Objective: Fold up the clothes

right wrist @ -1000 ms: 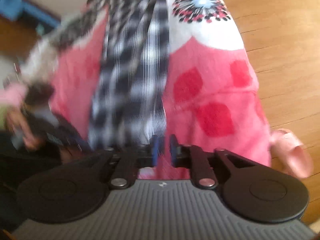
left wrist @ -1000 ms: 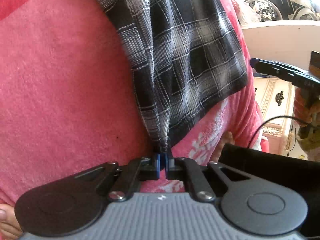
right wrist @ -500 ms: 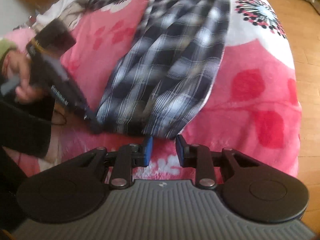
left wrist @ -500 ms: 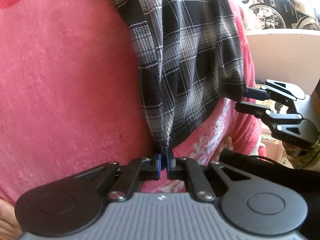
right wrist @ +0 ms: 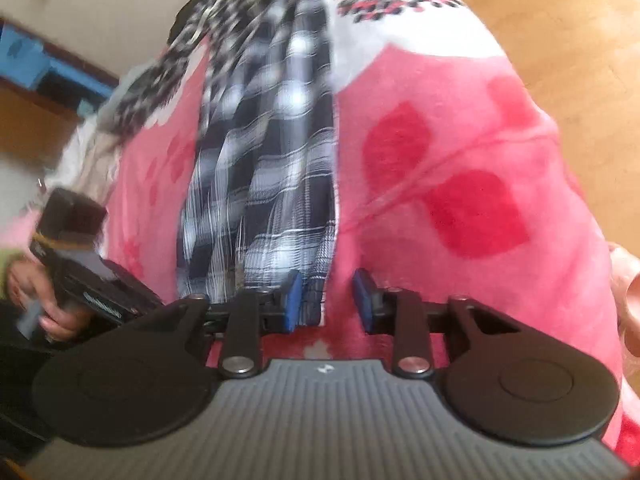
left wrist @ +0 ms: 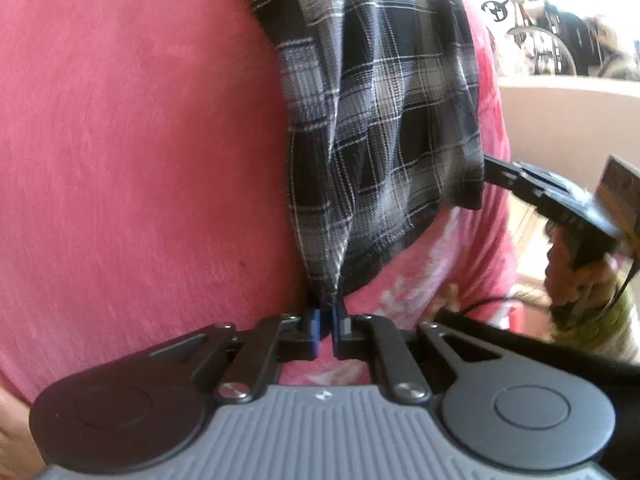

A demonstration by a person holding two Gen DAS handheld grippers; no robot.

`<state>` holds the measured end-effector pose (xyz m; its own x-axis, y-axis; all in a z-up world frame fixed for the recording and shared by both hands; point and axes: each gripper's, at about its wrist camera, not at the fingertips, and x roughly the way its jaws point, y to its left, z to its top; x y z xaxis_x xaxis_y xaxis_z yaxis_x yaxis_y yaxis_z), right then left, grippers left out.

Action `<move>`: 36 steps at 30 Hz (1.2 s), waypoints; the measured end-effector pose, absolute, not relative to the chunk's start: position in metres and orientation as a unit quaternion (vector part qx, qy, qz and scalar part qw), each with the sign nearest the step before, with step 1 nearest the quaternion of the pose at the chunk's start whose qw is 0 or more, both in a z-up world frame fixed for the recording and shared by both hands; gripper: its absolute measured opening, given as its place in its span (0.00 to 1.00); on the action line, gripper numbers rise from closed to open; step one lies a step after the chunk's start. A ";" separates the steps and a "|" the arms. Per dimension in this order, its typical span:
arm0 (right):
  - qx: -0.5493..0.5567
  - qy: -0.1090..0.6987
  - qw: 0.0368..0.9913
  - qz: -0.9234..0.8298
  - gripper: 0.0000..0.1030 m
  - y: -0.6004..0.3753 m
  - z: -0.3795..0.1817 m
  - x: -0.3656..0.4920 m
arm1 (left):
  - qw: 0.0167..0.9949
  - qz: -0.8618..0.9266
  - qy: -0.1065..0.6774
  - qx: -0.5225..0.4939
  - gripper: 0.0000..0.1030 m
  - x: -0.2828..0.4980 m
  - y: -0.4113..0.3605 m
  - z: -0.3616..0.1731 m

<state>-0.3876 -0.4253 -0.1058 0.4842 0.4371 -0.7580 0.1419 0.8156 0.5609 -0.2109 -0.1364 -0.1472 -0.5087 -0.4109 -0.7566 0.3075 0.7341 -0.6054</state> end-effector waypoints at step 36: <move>0.152 0.485 0.861 -0.025 0.27 -0.460 -0.046 -0.415 | 0.565 -0.650 0.315 0.398 0.43 -0.337 -0.176 -0.052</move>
